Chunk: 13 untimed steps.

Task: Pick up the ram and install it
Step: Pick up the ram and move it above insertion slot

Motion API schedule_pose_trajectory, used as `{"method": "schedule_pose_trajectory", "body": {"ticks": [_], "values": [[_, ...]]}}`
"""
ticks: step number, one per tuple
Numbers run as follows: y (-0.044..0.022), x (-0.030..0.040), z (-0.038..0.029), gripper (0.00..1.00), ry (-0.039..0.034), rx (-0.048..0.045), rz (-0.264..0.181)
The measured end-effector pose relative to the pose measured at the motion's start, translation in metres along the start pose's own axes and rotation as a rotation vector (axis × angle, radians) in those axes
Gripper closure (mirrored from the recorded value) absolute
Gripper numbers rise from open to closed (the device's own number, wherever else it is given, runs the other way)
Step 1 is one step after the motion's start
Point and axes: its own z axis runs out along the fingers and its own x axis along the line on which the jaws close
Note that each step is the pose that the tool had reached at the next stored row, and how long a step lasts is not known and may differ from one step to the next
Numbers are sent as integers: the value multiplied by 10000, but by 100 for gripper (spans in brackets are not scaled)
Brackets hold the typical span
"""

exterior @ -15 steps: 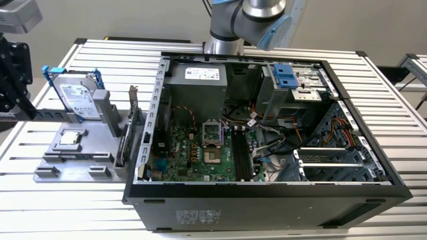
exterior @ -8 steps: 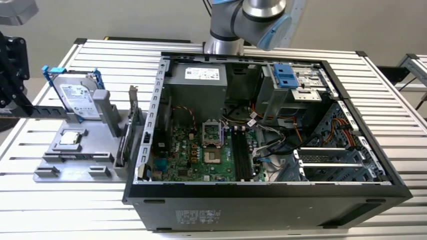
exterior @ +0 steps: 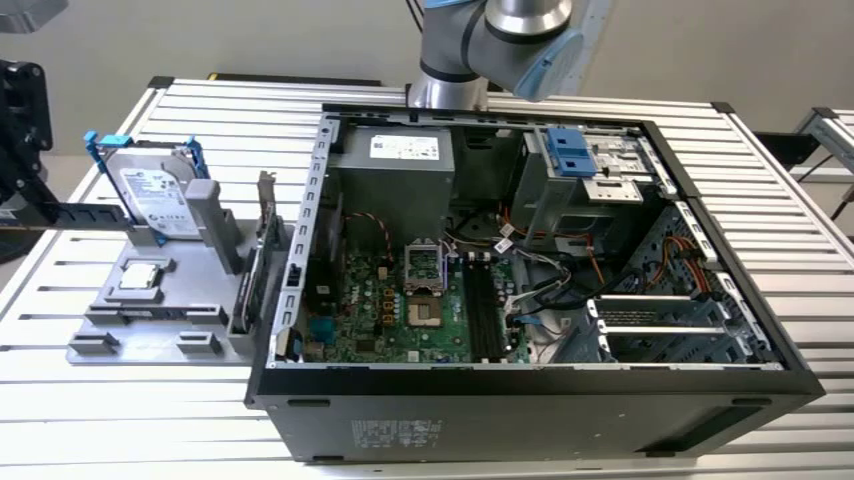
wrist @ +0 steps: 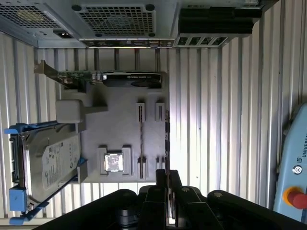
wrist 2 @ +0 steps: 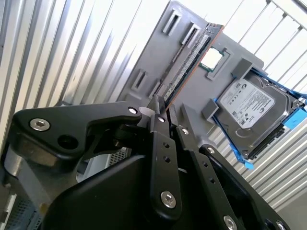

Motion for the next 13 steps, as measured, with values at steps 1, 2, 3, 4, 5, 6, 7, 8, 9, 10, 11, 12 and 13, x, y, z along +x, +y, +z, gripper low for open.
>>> {"method": "schedule_pose_trajectory", "body": {"ticks": [1,2,3,4,5,6,7,8,9,10,11,12,13], "values": [[0,0,-9,100,-1,0,0],[0,0,-18,100,0,0,0],[0,0,-27,100,-1,0,0],[0,0,-36,100,0,0,0],[0,0,-45,100,0,0,0],[0,0,-53,100,-1,0,0],[0,-1,-61,100,0,0,0],[0,-1,-69,100,0,-1,0],[0,-1,-76,100,0,-1,0],[0,-1,-83,100,-1,0,0],[0,-1,-85,100,-1,0,0],[0,-1,-85,100,0,0,0],[0,-1,-85,100,0,0,0]]}}
